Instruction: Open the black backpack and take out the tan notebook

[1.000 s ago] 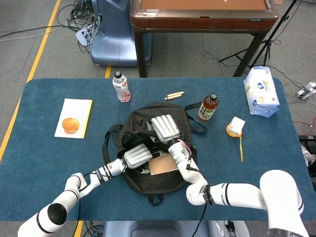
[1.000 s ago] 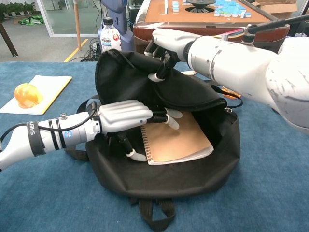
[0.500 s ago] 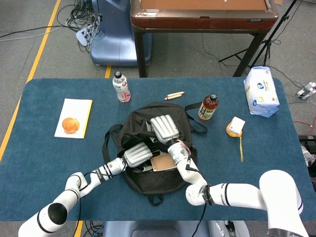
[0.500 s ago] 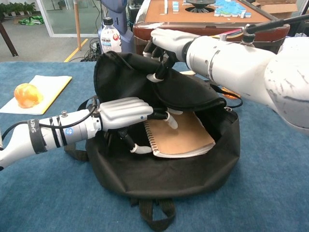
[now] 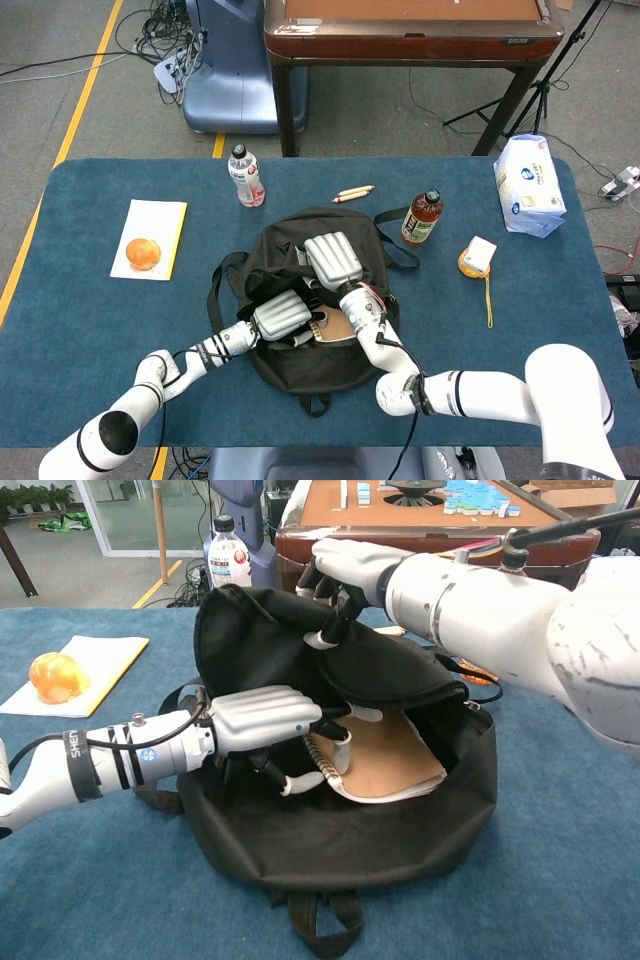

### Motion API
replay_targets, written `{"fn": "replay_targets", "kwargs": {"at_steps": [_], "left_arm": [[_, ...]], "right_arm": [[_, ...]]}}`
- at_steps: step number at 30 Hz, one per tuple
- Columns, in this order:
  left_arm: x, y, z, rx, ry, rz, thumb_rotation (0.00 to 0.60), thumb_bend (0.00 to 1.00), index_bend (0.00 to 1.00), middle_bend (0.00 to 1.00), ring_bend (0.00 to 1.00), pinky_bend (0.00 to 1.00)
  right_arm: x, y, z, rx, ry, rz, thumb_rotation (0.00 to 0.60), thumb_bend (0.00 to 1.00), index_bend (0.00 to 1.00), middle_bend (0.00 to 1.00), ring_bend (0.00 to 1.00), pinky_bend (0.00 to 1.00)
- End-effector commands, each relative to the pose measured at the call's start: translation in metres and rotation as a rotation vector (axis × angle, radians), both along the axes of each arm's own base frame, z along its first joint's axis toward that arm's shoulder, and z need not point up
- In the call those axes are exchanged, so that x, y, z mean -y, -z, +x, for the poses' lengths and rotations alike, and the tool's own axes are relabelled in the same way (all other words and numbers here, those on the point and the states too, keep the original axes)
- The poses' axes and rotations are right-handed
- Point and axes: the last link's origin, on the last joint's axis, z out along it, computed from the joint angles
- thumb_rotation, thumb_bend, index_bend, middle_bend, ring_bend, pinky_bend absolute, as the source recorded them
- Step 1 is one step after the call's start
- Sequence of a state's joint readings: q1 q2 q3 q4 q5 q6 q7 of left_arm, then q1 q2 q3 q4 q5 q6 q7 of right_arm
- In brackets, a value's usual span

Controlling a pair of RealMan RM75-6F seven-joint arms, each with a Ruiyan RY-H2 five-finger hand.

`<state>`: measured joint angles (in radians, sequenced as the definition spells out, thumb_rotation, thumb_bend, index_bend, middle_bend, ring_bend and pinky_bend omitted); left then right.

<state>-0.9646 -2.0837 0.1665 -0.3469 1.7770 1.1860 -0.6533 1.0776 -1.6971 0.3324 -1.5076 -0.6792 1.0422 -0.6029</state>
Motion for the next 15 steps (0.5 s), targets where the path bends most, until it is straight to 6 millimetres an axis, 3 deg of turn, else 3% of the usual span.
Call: {"fn": "replay_targets", "kwargs": {"at_steps": [1,15], "left_arm": [[0.0,0.0,0.0,0.005,-0.002,0.001,0.6,0.46,0.6,0.05,0.05,0.12],[0.009,-0.015,-0.011,0.098,-0.046,-0.041,0.6,0.52,0.71,0.14,0.06,0.12]], "right_arm": [[0.0,-0.001,0.0,0.003,0.001,-0.001,0.6,0.43,0.7,0.61,0.49,0.43],[0.001,-0.01,0.001,0.036,0.0,-0.012,0.6,0.43,0.7,0.61,0.49,0.43]]}}
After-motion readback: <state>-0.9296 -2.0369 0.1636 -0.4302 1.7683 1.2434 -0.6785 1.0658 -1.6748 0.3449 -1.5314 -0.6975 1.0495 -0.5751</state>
